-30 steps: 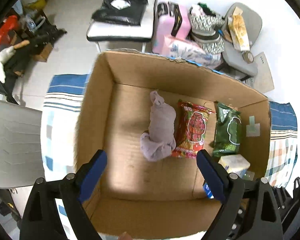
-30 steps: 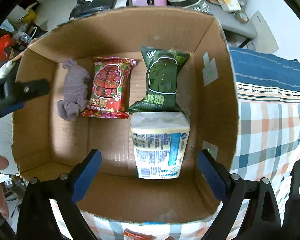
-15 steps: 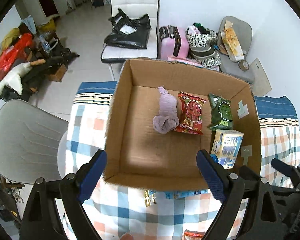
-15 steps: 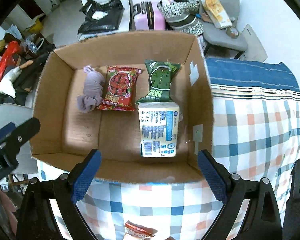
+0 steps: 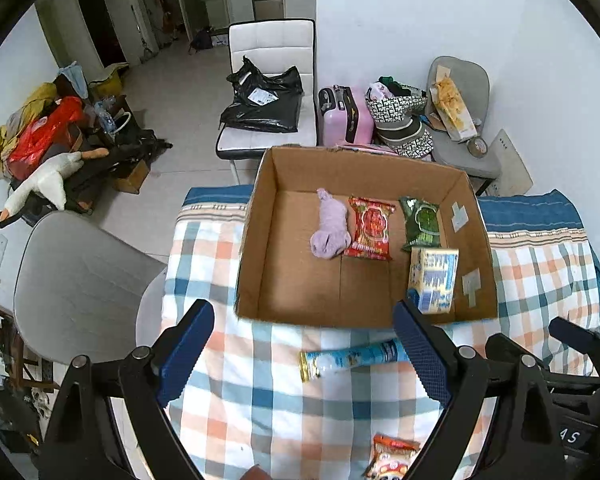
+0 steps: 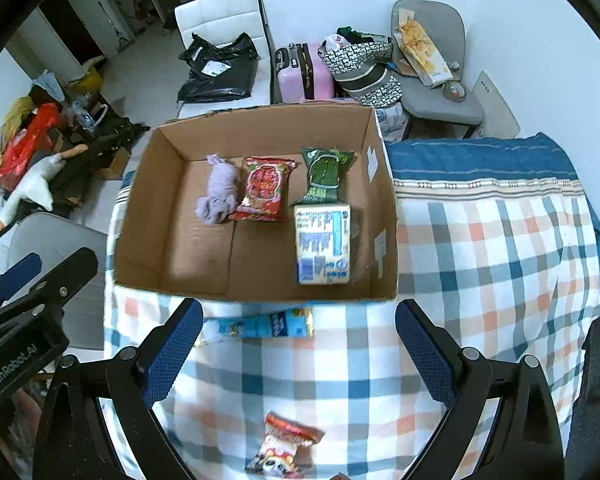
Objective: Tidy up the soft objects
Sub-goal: 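Withdraw both grippers from the box toward the last two items, then grasp the blue Nestle tube with the left gripper while the right grasps the orange seed bag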
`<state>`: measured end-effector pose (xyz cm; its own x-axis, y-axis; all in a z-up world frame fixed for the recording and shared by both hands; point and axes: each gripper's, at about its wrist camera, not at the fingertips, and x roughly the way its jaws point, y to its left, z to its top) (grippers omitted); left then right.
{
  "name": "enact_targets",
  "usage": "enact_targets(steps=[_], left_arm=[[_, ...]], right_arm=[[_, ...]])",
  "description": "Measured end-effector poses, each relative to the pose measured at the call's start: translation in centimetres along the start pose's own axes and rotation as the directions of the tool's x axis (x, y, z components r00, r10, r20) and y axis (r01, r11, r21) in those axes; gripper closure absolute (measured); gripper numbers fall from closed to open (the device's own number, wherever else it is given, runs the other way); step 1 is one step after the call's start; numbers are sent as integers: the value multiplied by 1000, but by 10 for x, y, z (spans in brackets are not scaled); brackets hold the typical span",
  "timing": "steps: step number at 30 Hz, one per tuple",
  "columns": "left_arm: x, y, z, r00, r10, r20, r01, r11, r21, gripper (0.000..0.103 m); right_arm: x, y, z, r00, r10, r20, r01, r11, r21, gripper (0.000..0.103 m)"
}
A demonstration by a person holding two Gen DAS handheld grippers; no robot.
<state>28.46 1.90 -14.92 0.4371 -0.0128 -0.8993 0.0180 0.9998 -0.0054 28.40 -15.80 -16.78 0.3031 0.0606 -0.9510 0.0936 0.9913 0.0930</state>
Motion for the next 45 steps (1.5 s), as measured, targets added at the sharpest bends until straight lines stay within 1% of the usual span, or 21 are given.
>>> enact_targets(steps=[4, 7, 9, 11, 12, 15, 17, 20, 21, 22, 23, 24, 25, 26, 30, 33, 36, 38, 40, 42, 45], left_arm=[[-4, 0, -34, 999, 8, -31, -8, 1000, -4, 11], [5, 0, -69, 996, 30, -85, -30, 1000, 3, 11], [17, 1, -89, 990, 48, -133, -46, 999, 12, 11], [35, 3, -110, 979, 66, -191, -63, 998, 24, 11], [42, 4, -117, 974, 79, -214, -74, 997, 32, 11], [61, 5, -136, 959, 119, -258, -107, 992, 62, 11], [72, 5, -143, 950, 143, -277, -125, 989, 83, 11], [84, 5, -149, 942, 169, -289, -142, 984, 112, 11], [89, 5, -149, 941, 180, -286, -149, 981, 128, 11], [92, 2, -147, 942, 186, -281, -149, 978, 148, 11], [95, 2, -143, 943, 184, -277, -142, 976, 165, 11], [99, -1, -140, 945, 184, -271, -137, 974, 183, 11], [101, -5, -135, 947, 185, -262, -132, 970, 206, 11], [106, -11, -128, 951, 178, -254, -115, 963, 243, 11], [129, -37, -107, 957, 156, -246, -62, 934, 351, 11], [155, -62, -95, 955, 139, -260, -10, 897, 442, 11], [184, -83, -91, 945, 144, -295, 32, 853, 521, 11], [206, -93, -92, 930, 173, -323, 44, 823, 567, 11], [220, -98, -94, 918, 176, -356, 70, 812, 580, 12], [231, -103, -95, 913, 179, -366, 79, 804, 590, 23], [232, -106, -97, 917, 144, -372, 111, 804, 584, 52]], right_arm=[[-1, -12, -32, 998, 37, -49, -36, 999, 26, 4], [19, -23, -70, 988, 61, -143, -55, 997, 47, 4], [39, -29, -100, 973, 72, -218, -61, 996, 59, 4], [69, -34, -133, 946, 82, -315, -64, 996, 69, 4], [78, -35, -143, 935, 93, -342, -71, 995, 77, 4], [120, -37, -180, 888, 139, -439, -95, 988, 121, 4], [140, -36, -193, 863, 180, -471, -116, 980, 163, 5], [162, -31, -202, 840, 234, -490, -140, 965, 220, 6], [168, -28, -204, 834, 240, -497, -142, 963, 228, 8], [176, -26, -206, 823, 255, -507, -150, 959, 239, 17], [183, -22, -209, 811, 254, -528, -148, 961, 235, 32], [188, -22, -211, 807, 245, -537, -142, 963, 227, 42], [190, -20, -210, 809, 229, -541, -132, 968, 213, 53], [189, -20, -208, 813, 224, -537, -129, 969, 210, 57], [174, -38, -198, 841, 230, -489, -126, 963, 237, 61], [162, -59, -186, 869, 223, -441, -109, 957, 268, 61], [156, -76, -174, 889, 211, -407, -89, 950, 298, 61], [153, -84, -169, 897, 211, -388, -86, 945, 316, 61], [150, -90, -164, 905, 208, -371, -80, 940, 332, 61], [147, -95, -163, 909, 210, -360, -81, 936, 342, 61], [143, -102, -158, 913, 211, -350, -81, 932, 352, 61]])
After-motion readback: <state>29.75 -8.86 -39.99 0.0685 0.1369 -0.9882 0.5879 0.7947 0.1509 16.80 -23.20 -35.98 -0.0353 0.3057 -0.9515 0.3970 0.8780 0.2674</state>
